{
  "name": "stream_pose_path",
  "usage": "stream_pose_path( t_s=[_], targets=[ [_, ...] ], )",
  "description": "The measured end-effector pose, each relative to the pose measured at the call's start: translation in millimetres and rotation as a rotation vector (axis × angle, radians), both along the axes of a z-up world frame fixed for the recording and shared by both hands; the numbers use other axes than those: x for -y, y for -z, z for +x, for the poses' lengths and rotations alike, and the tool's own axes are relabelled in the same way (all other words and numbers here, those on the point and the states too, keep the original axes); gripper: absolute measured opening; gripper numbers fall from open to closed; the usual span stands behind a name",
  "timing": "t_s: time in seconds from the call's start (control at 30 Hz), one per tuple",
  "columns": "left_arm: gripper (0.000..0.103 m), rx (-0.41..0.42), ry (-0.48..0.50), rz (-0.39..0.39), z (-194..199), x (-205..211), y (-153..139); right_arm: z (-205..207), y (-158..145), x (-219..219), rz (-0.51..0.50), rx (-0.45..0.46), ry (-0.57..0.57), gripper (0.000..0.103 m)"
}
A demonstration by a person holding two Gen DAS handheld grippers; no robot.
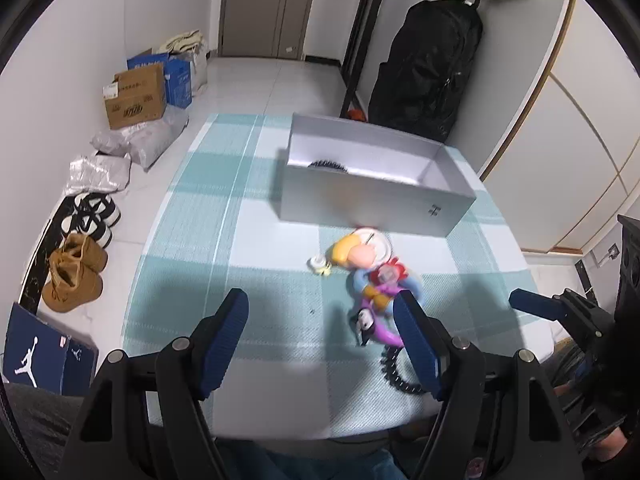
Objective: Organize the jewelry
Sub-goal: 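Grasp the second black coiled bracelet with the right gripper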
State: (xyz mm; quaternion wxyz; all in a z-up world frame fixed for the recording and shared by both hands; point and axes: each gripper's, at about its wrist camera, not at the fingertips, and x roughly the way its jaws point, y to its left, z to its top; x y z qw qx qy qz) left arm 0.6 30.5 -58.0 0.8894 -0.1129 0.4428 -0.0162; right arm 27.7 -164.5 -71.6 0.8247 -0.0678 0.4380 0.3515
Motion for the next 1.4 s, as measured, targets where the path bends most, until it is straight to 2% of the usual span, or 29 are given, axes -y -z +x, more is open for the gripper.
stream_pose_path(
  t_s=[0.17,0.23,0.3,0.43,0.53,0.6,0.73,0.83,0.97,1.1,1.4],
  targets=[
    [0.071,-0.076,-0.013,-0.042,-0.2,-10.4,11.7,-12.7,5.7,-15.0,-0.036,0.024,-0.062,0.102],
    [0.071,-0.088,-0.019,-0.044,-1.7,-12.3,13.9,-15.3,8.1,-20.9,-0.053,0.033,-0.081,0.098],
    [0.071,-0.103,-0.028,-0.038,-1.7,-14.4,16.8,-17.2,10.5,-26.4,-0.064,0.034,-0.098,0.092],
    [0.071,-0.133,-0.034,-0.074,-1.0,-19.1,22.6,-16.2,16.8,-33.3,-0.082,0.022,-0.113,0.081],
    [0.071,-0.134,-0.032,-0.085,-1.2,-21.7,22.8,-15.4,19.8,-36.8,-0.096,0.028,-0.119,0.076],
    [0.071,-0.130,-0.027,-0.100,-1.3,-21.8,22.3,-17.6,20.5,-39.6,-0.103,0.040,-0.132,0.068],
    [0.071,-0.128,-0.026,-0.113,-0.9,-22.0,21.7,-22.3,24.5,-47.5,-0.144,0.074,-0.154,0.064],
    [0.071,-0.124,-0.017,-0.130,1.0,-22.3,21.1,-22.4,29.7,-52.5,-0.170,0.069,-0.172,0.052],
    [0.071,-0.116,-0.002,-0.150,4.1,-19.9,19.2,-22.8,29.5,-53.1,-0.171,0.080,-0.182,0.048],
    [0.071,-0.105,0.026,-0.172,8.6,-15.6,17.0,-22.1,27.8,-46.6,-0.149,0.054,-0.180,0.042],
    [0.071,-0.102,0.106,-0.173,27.0,8.2,13.4,-15.8,20.8,-21.2,-0.130,0.010,-0.114,0.041]
  ],
)
